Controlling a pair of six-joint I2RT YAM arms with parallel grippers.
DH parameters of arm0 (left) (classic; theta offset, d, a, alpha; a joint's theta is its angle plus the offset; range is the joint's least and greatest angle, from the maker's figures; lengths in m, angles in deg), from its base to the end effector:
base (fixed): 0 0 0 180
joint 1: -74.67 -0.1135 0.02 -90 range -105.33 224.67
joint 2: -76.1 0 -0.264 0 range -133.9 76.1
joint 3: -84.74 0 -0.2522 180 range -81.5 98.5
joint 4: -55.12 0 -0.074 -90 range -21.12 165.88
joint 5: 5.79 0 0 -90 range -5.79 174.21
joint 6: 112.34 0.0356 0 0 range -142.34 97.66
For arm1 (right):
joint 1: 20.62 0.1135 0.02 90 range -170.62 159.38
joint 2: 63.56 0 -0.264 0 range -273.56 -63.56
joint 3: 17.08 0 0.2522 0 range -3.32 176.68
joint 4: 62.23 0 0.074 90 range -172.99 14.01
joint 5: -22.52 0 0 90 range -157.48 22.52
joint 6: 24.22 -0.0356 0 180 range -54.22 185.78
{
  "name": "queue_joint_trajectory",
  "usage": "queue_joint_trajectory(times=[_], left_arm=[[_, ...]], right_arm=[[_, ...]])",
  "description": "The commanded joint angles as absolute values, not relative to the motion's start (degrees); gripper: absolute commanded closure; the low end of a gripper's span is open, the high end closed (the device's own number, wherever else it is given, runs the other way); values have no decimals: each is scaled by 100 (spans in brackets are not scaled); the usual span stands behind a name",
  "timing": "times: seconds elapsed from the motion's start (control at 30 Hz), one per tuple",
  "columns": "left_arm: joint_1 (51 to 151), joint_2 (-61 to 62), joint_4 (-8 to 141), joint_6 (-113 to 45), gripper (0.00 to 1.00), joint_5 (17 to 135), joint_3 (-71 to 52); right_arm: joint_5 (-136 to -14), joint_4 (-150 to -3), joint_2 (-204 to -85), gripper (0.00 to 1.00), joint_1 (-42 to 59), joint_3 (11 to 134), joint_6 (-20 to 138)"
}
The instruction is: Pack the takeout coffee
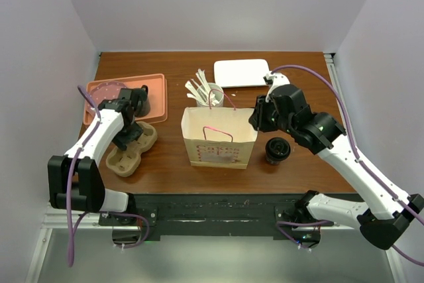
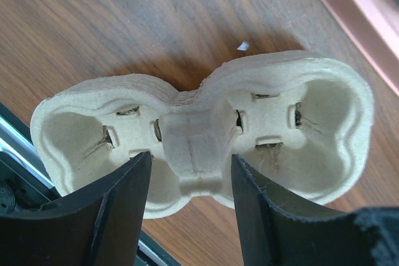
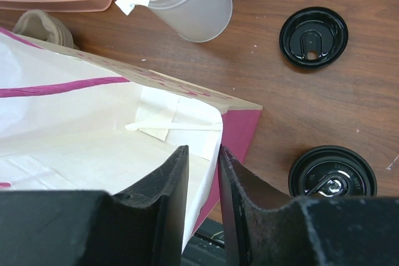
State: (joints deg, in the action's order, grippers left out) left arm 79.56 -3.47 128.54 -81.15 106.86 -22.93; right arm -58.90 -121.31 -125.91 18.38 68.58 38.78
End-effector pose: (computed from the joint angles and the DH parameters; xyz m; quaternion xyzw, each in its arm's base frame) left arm 0.2400 -0.0068 0.2359 -0.4573 0.8638 0.1241 0.1711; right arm 0.1725 0.1329 0.3833 -0.0589 0.8863 0.1917 0.4174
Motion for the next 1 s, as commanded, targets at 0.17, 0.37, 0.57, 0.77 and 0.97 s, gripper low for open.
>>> queue_joint_trajectory(times=[0.17, 0.37, 0.57, 0.77, 0.97], left_arm=[[7933, -213, 12602, -7894, 44, 10662, -2481], [7933, -274, 12461, -7850, 51, 10723, -2534], [7933, -336, 12426, -7815, 58, 10749, -2516], [7933, -353, 12390, -7727, 49, 10706, -2472], [7933, -397, 12373, -7622, 40, 10714, -2481]], right_arm=[[-5675, -12029, -12465, 66, 1858, 7165, 3898], [-5623, -12108, -12360, 65, 1858, 7147, 3818], [-5588, -12196, -12272, 65, 1858, 7121, 3748], [-5553, -12196, -12175, 65, 1866, 7042, 3669], [-5517, -12187, -12148, 65, 1866, 7051, 3634]])
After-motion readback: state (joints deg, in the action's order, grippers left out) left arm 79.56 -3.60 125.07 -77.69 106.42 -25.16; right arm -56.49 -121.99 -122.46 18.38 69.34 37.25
